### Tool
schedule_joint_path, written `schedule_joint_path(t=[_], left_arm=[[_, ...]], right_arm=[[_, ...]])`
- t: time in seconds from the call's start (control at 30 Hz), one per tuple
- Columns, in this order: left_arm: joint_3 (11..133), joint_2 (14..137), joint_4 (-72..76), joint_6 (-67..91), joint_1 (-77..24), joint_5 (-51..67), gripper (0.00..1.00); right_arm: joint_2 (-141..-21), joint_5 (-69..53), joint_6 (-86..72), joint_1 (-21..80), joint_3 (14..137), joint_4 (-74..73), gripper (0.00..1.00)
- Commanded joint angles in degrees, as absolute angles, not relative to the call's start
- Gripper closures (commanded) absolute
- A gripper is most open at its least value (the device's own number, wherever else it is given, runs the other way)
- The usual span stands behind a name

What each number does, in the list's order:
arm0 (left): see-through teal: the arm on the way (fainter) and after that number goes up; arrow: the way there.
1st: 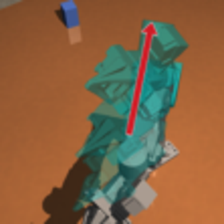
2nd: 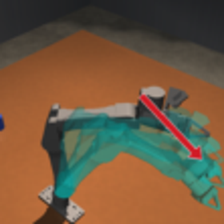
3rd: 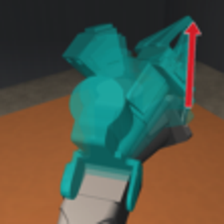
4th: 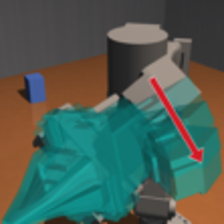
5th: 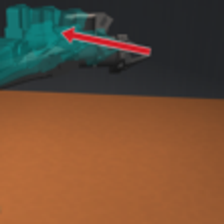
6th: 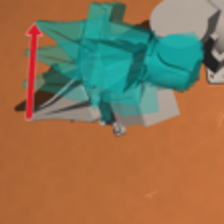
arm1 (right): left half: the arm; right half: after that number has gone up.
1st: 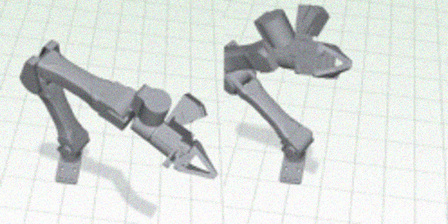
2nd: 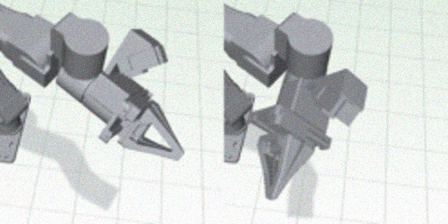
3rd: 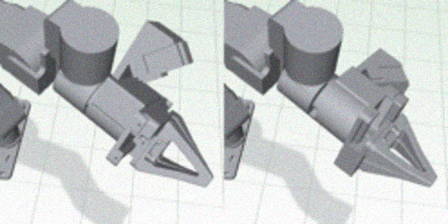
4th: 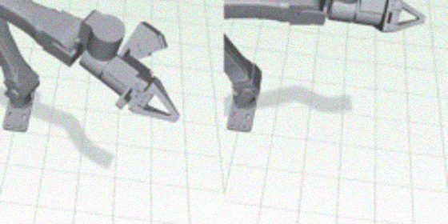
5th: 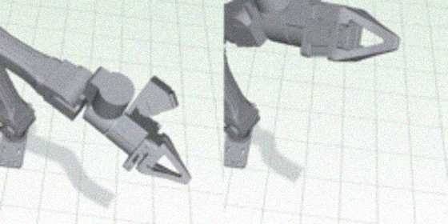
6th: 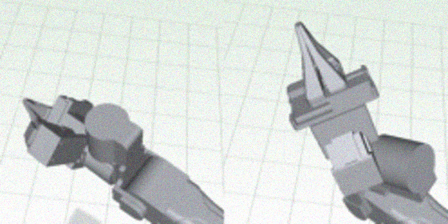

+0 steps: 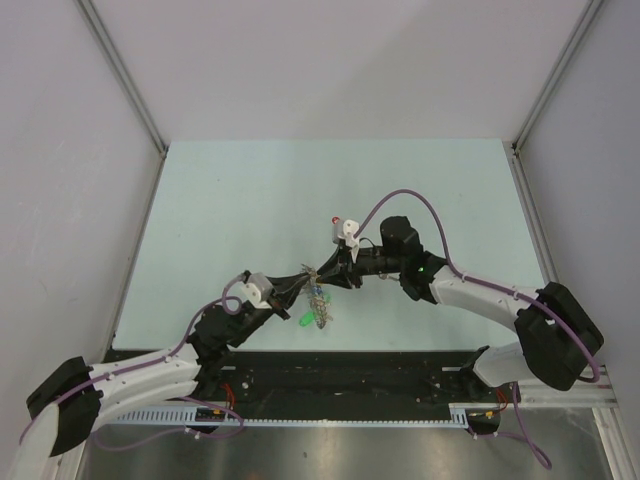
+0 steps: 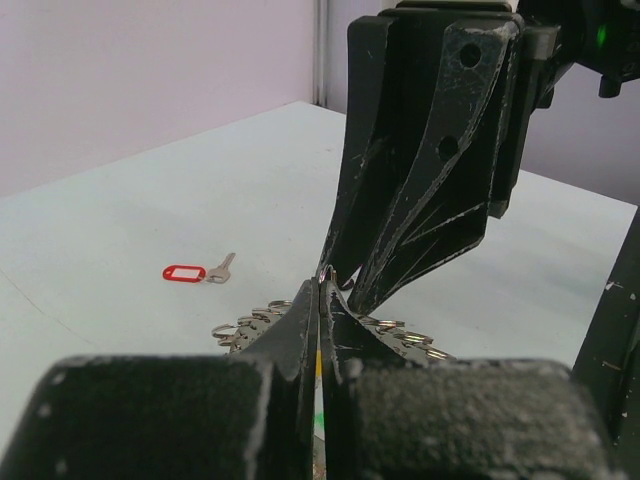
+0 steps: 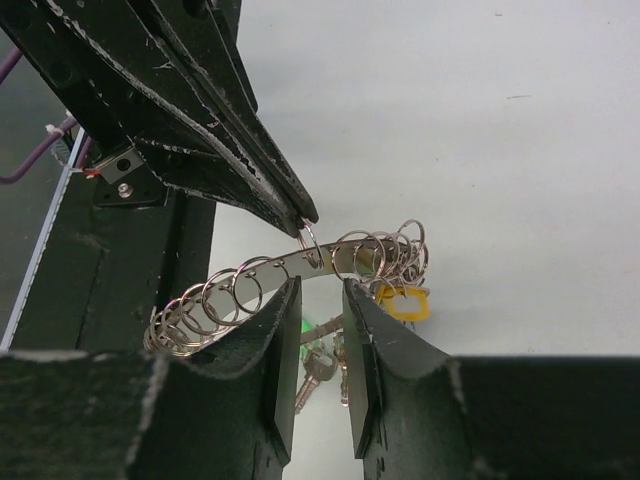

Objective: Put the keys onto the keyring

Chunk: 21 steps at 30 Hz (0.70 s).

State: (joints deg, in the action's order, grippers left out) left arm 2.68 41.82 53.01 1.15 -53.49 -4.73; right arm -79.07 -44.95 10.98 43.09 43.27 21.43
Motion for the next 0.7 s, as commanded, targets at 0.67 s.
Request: schedule_joint_path(t=[0.67], left_arm=[[3.0, 42.8, 61.4, 3.7, -53.3, -2.8, 1.0]], right_arm=[[-78.4, -46.6, 10.0, 43.6, 45.9, 25.6, 0.74]])
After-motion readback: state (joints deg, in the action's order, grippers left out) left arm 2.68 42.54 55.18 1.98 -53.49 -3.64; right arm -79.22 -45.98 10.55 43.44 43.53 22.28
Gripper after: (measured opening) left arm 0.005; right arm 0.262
